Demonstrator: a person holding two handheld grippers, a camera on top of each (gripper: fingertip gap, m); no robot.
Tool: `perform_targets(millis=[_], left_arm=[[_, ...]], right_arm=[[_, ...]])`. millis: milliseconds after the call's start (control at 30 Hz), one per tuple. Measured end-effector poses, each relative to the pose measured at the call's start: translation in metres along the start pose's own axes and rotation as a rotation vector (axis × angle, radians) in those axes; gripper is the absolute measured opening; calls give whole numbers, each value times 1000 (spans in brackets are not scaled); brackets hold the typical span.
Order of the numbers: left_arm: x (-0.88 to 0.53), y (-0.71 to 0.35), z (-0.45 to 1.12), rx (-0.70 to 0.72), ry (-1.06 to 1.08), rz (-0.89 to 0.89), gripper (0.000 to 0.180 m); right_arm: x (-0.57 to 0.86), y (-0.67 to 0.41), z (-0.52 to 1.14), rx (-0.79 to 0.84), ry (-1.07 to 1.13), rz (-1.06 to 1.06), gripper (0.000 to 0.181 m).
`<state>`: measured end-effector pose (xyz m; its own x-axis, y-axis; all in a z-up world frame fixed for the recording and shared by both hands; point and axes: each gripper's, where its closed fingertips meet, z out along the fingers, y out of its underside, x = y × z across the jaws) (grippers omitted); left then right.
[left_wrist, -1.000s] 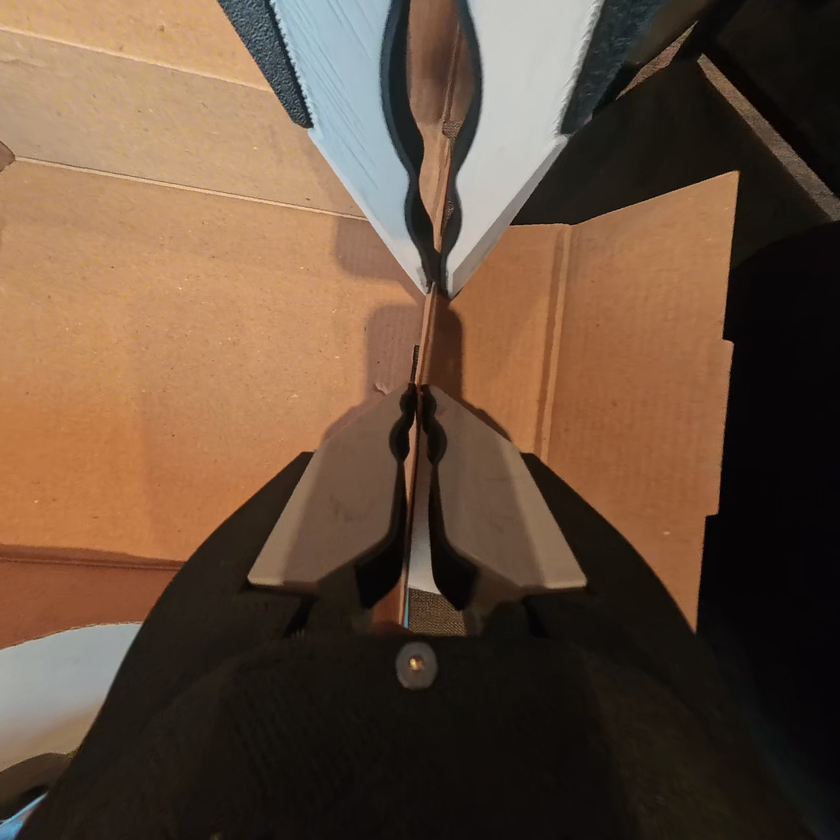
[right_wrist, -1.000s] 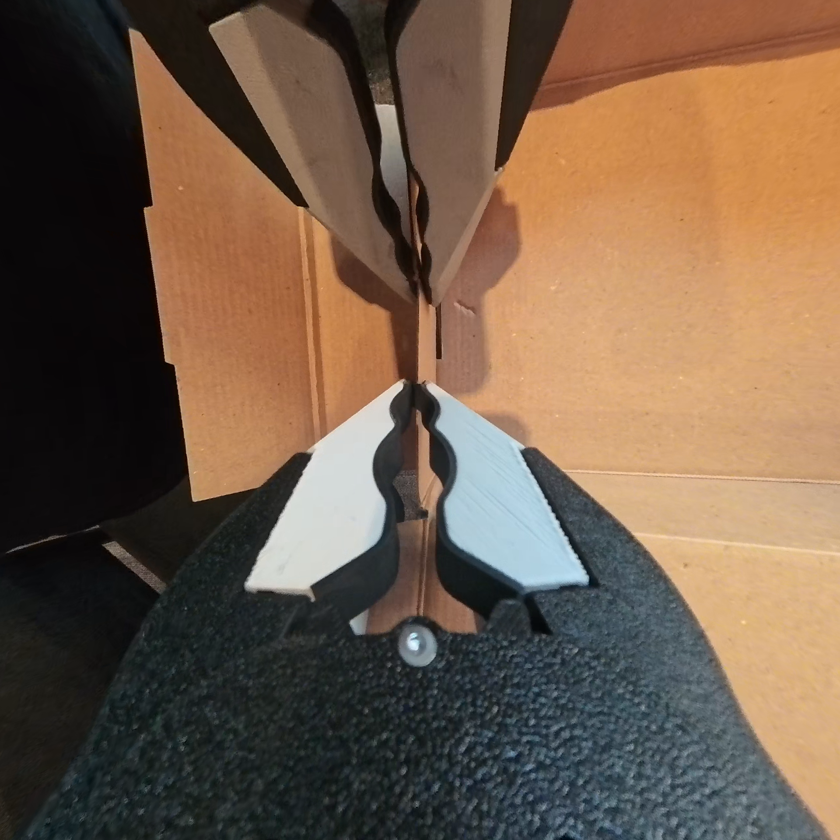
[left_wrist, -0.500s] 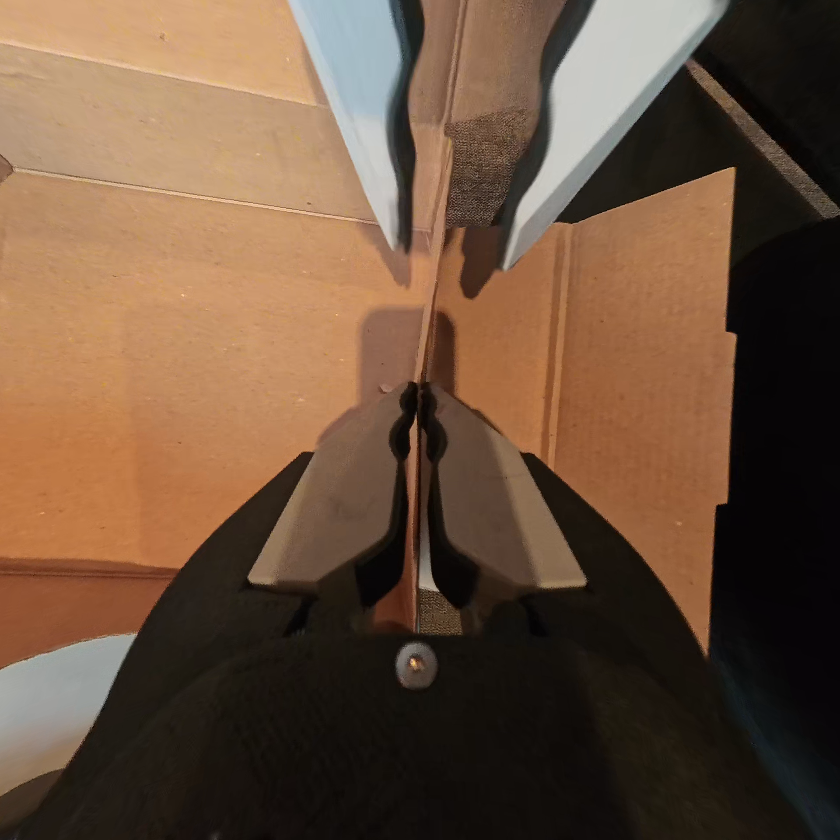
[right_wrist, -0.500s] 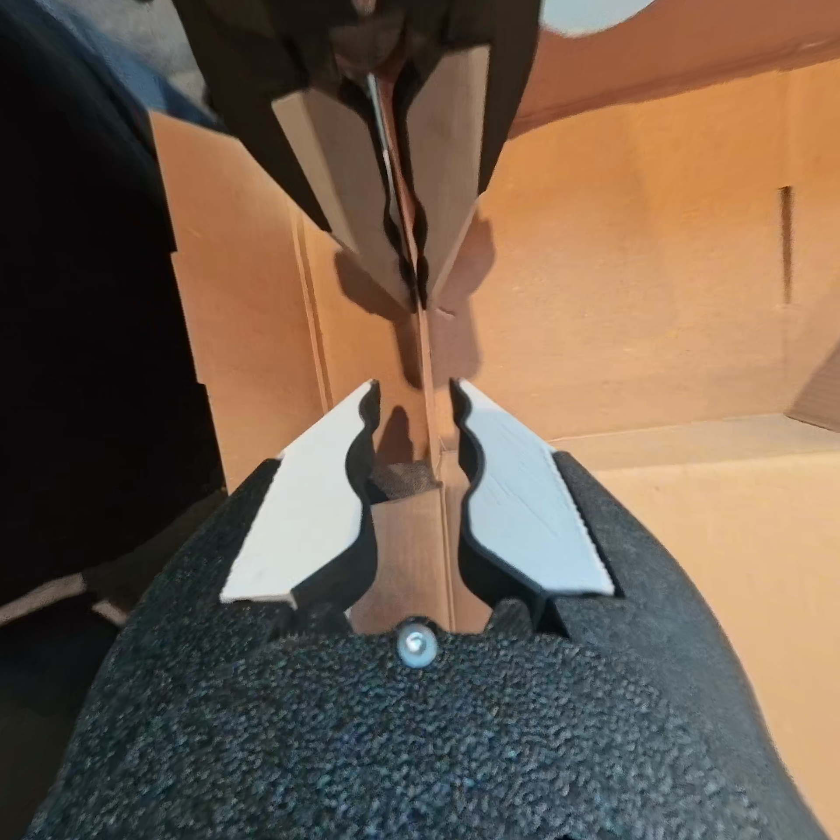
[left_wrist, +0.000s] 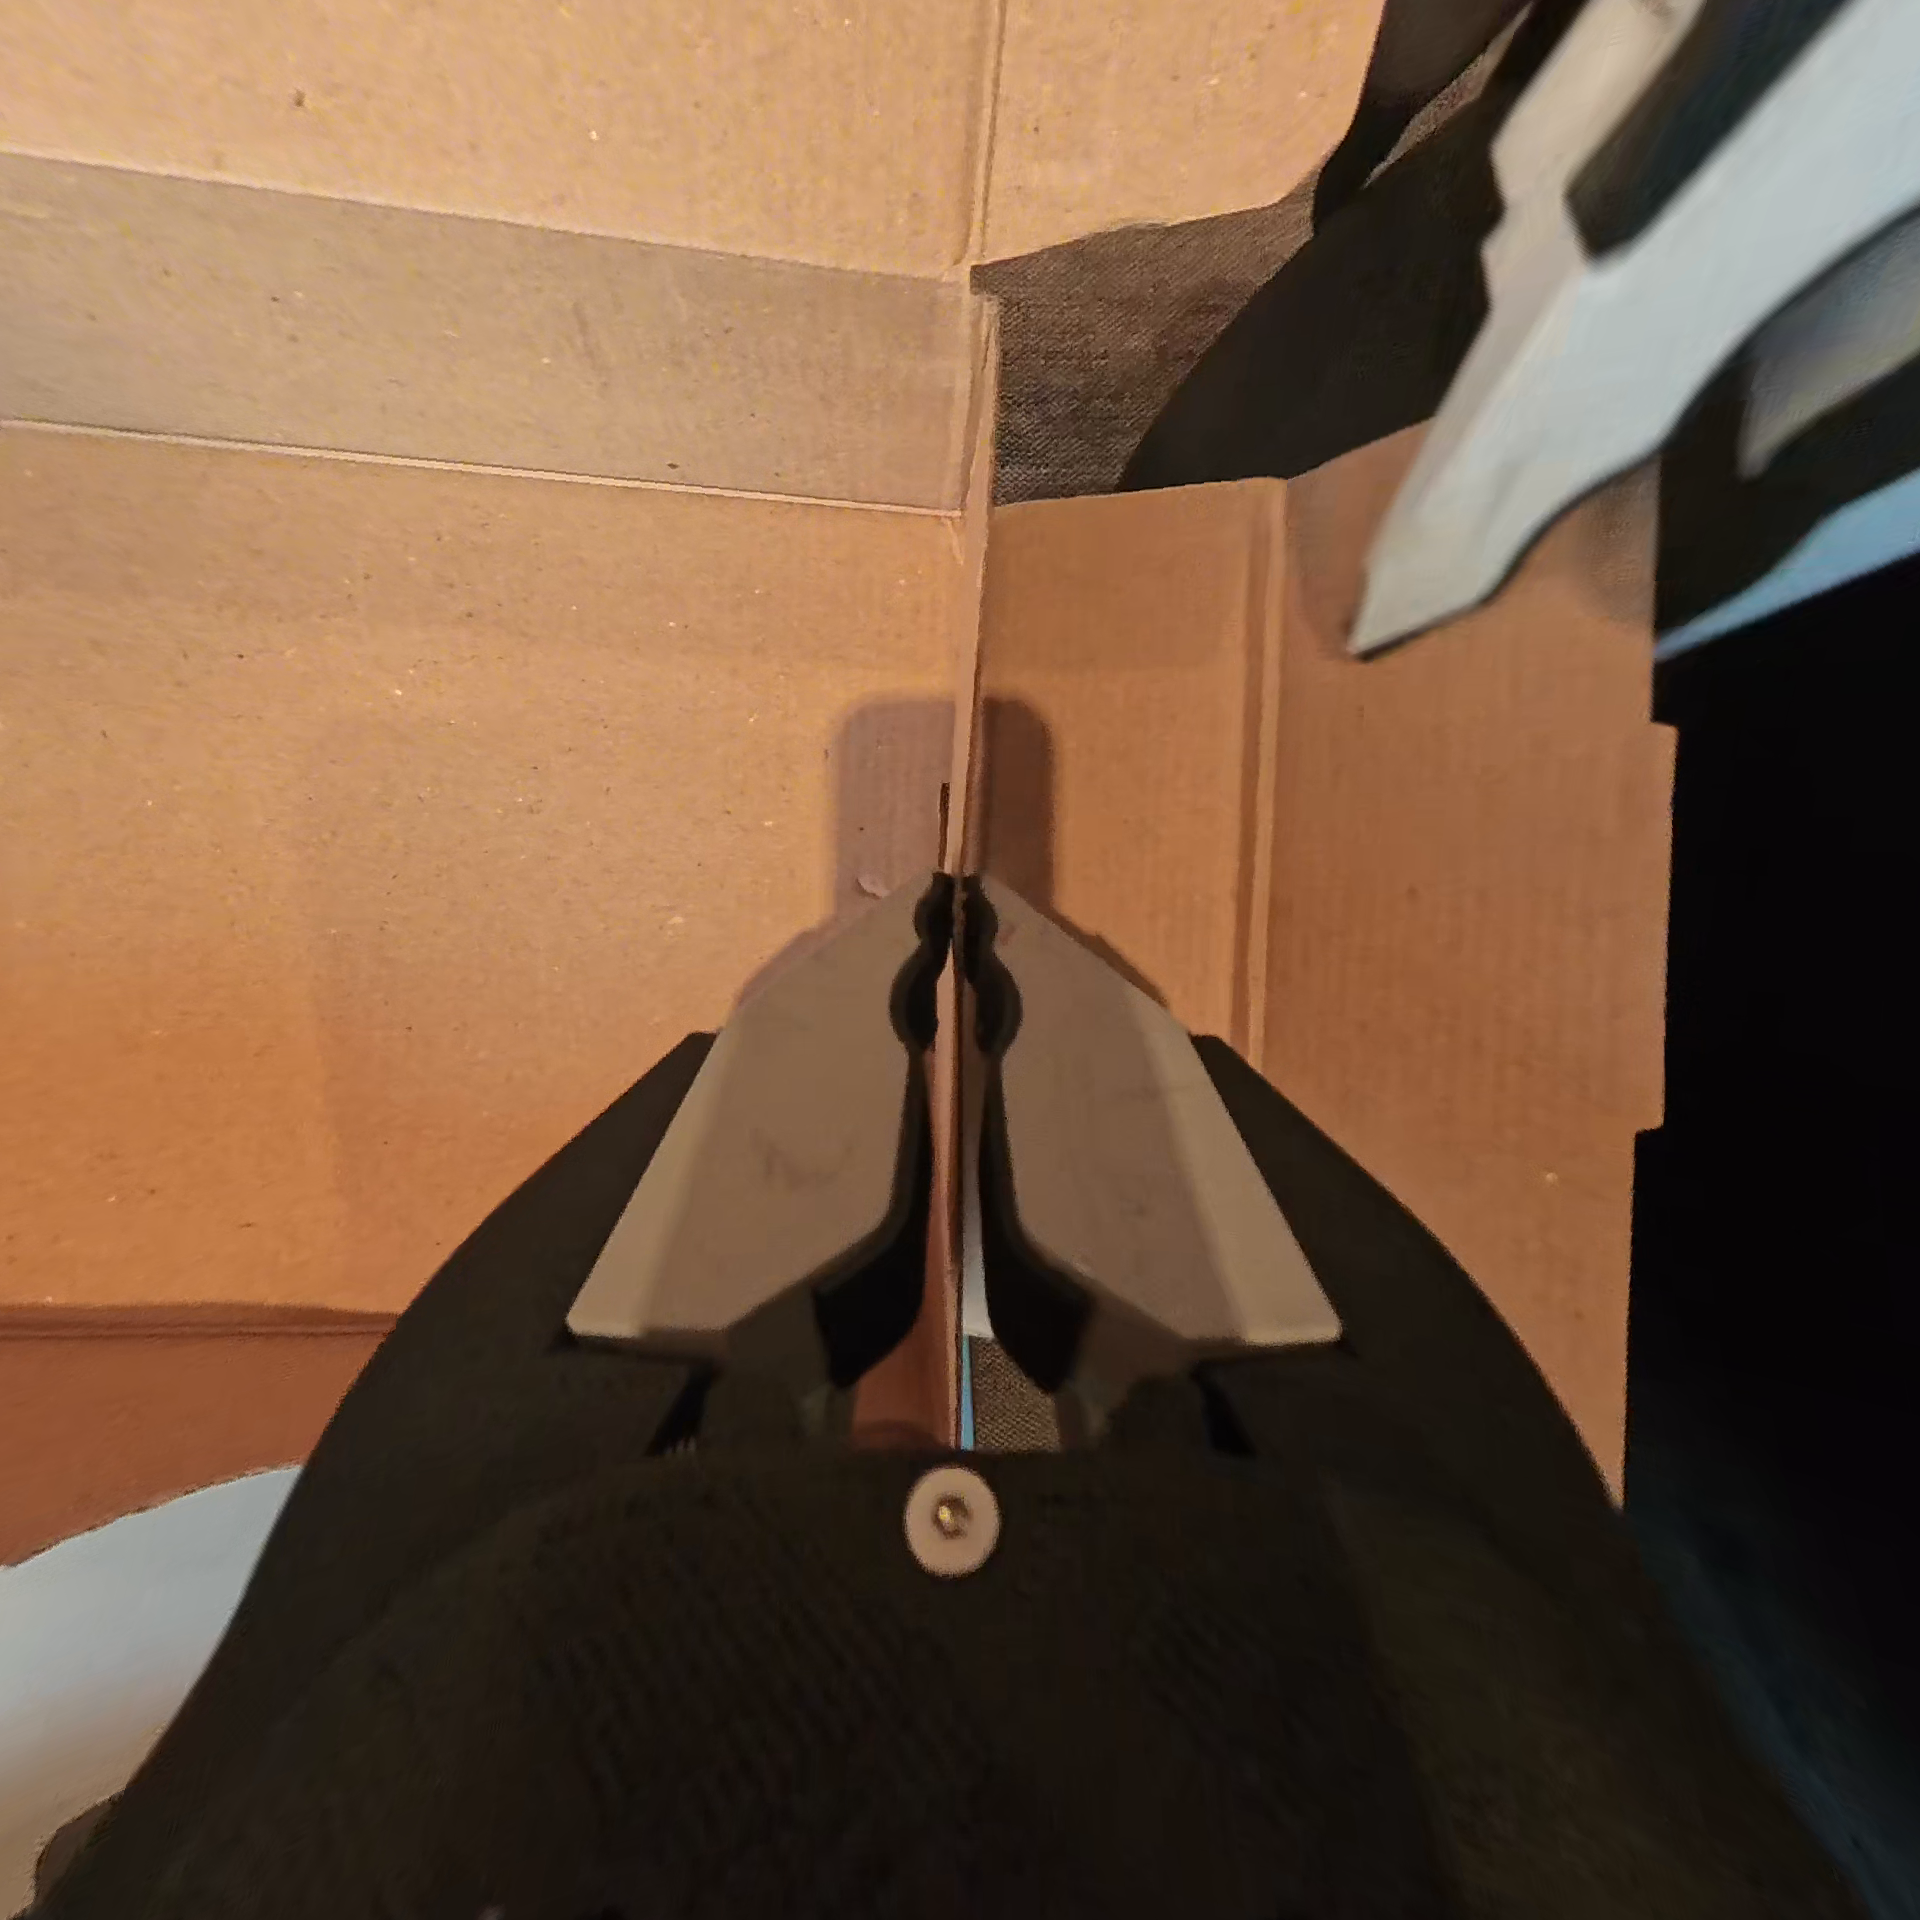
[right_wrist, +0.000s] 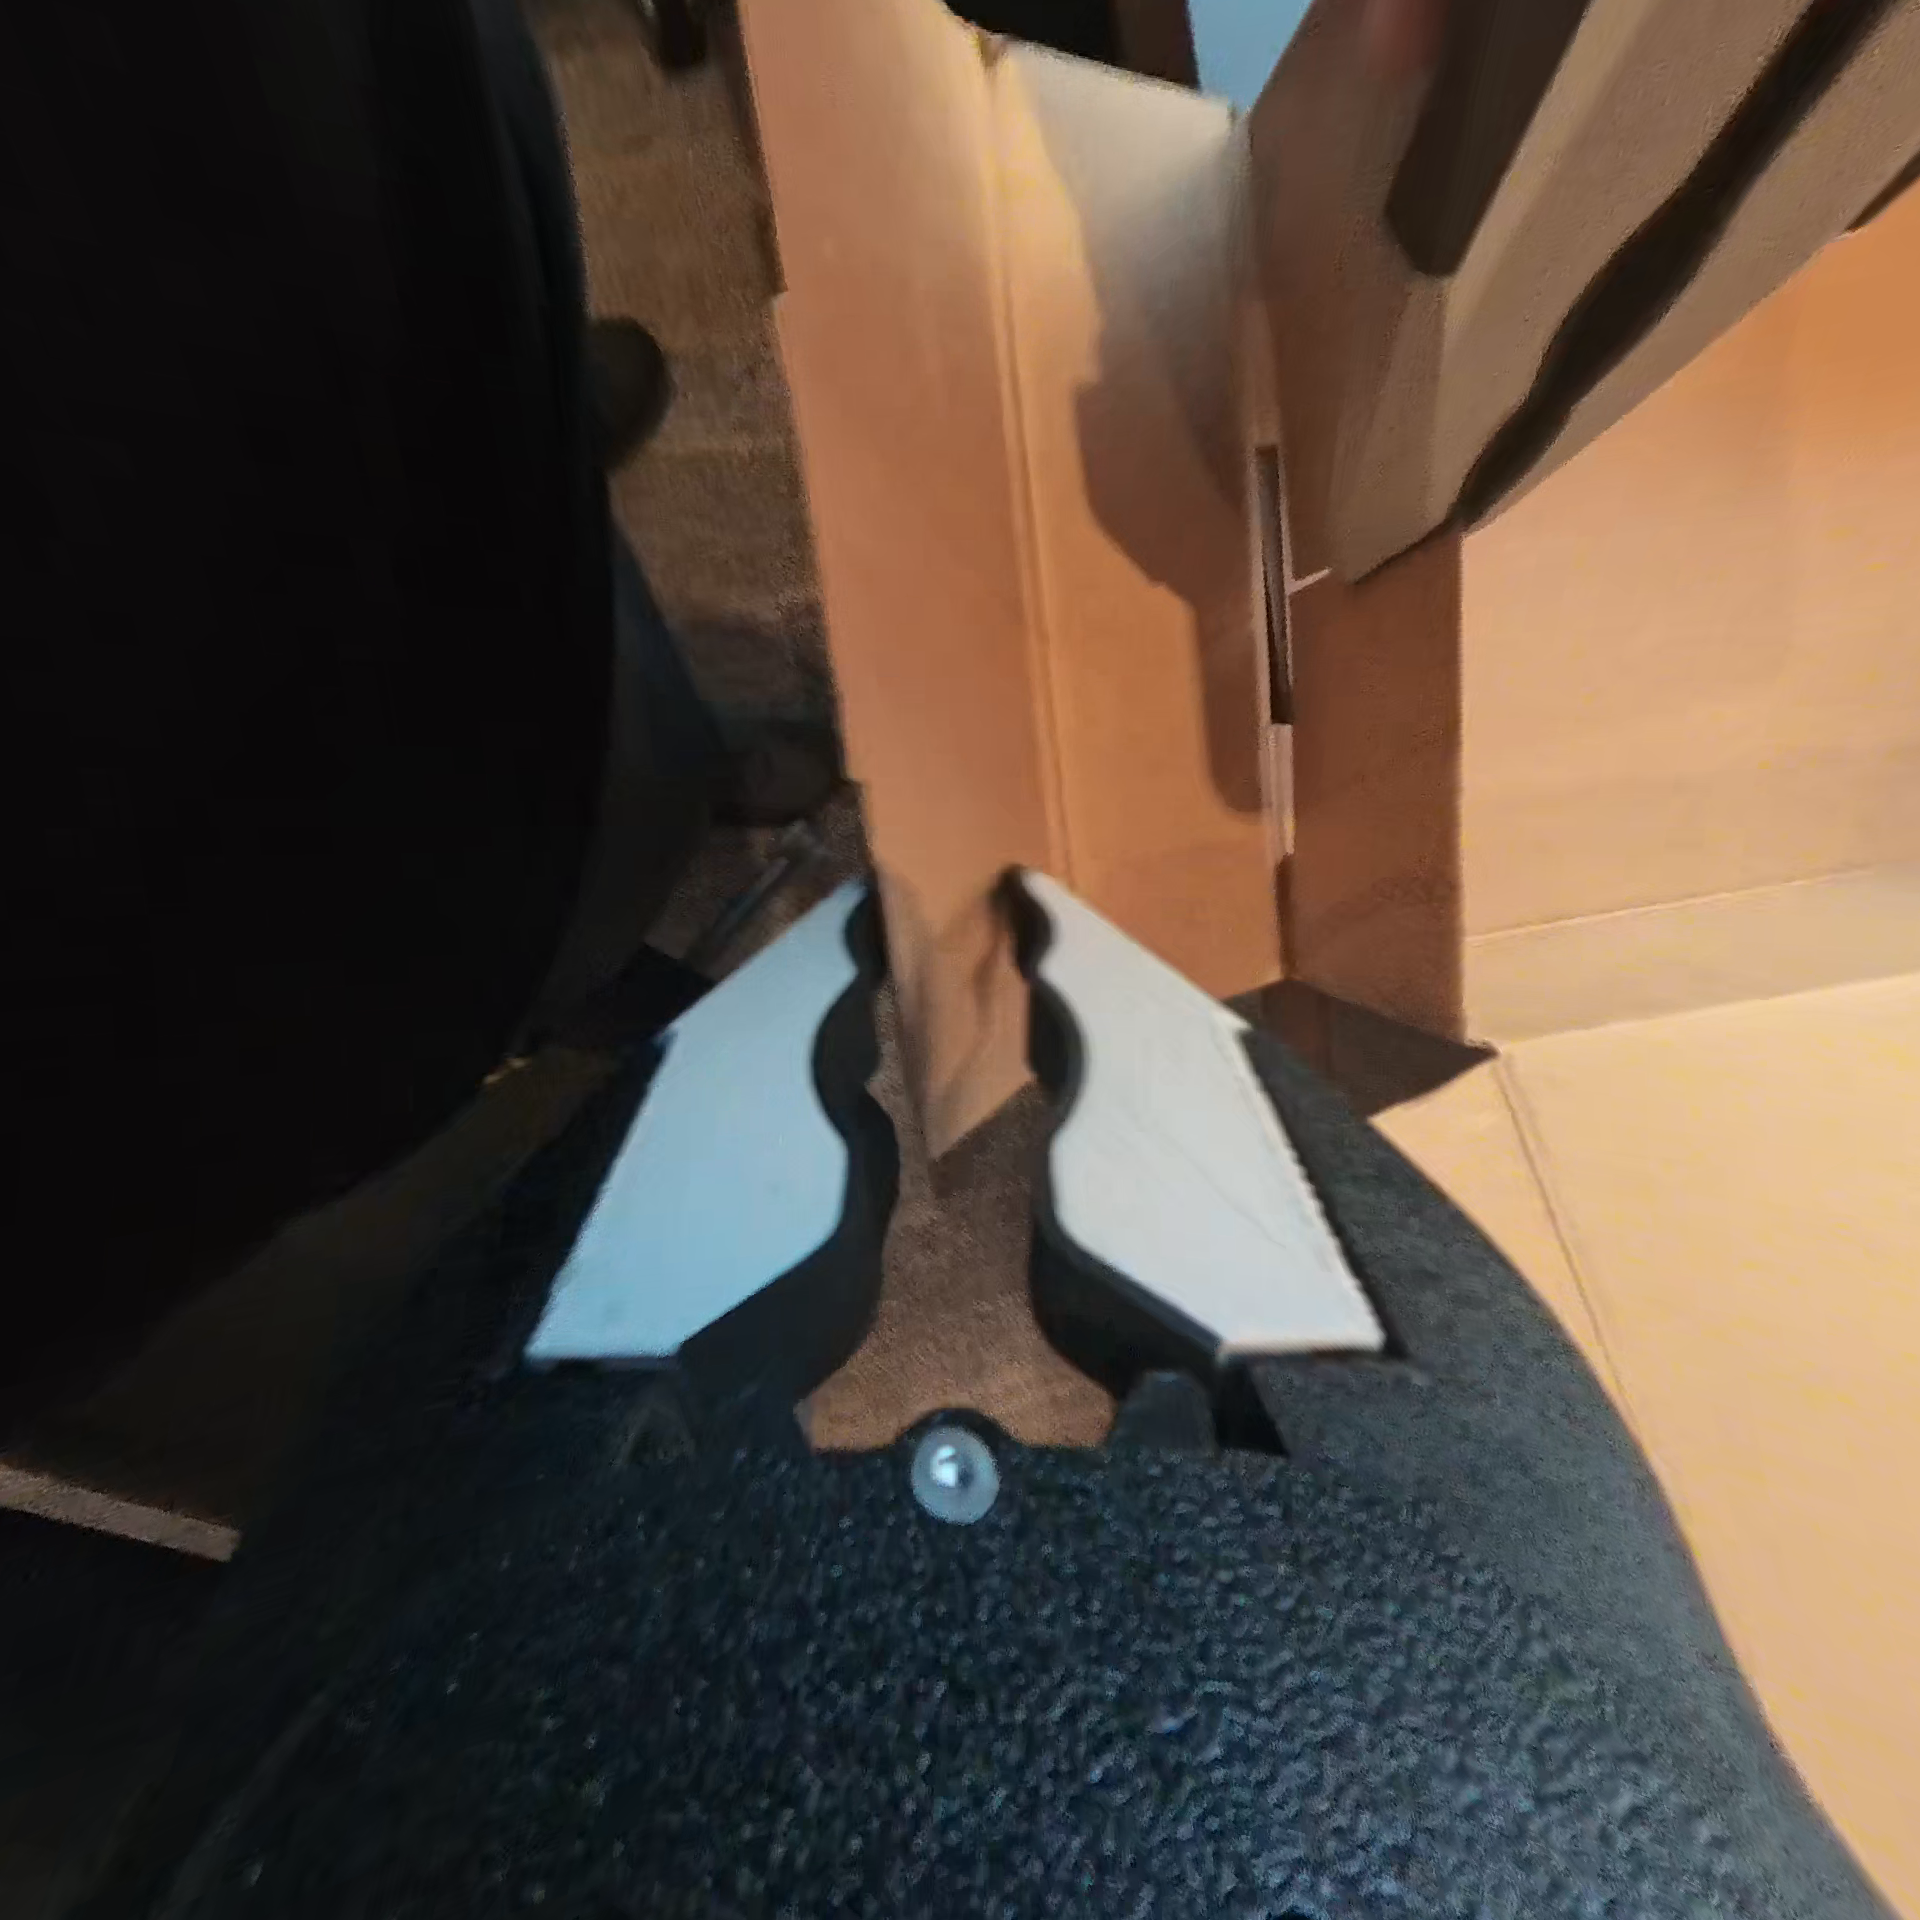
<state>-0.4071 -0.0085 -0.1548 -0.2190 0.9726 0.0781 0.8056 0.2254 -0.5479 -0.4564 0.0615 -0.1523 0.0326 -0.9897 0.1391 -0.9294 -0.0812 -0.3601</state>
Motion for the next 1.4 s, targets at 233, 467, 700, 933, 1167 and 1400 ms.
perform_targets(millis=[233, 467, 700, 933, 1167, 1400], left_arm=[[8, 0, 1, 2, 30, 19, 0], [2, -1, -1, 5, 37, 3, 0], [10, 0, -1, 2, 87, -7, 0], [15, -1, -2, -12, 222, -19, 2], [20, -1, -4, -39, 368, -102, 7], [25, -2, -12, -99, 605, -266, 13]], right_arm=[[37, -16, -33, 11, 56, 103, 2], [54, -17, -38, -131, -18, 133, 3], [55, -17, -38, -96, -169, 117, 3], [64, -17, -38, -35, -324, 120, 2], [70, -21, -36, 25, -473, 187, 2], [74, -22, -31, 63, -636, 292, 2]])
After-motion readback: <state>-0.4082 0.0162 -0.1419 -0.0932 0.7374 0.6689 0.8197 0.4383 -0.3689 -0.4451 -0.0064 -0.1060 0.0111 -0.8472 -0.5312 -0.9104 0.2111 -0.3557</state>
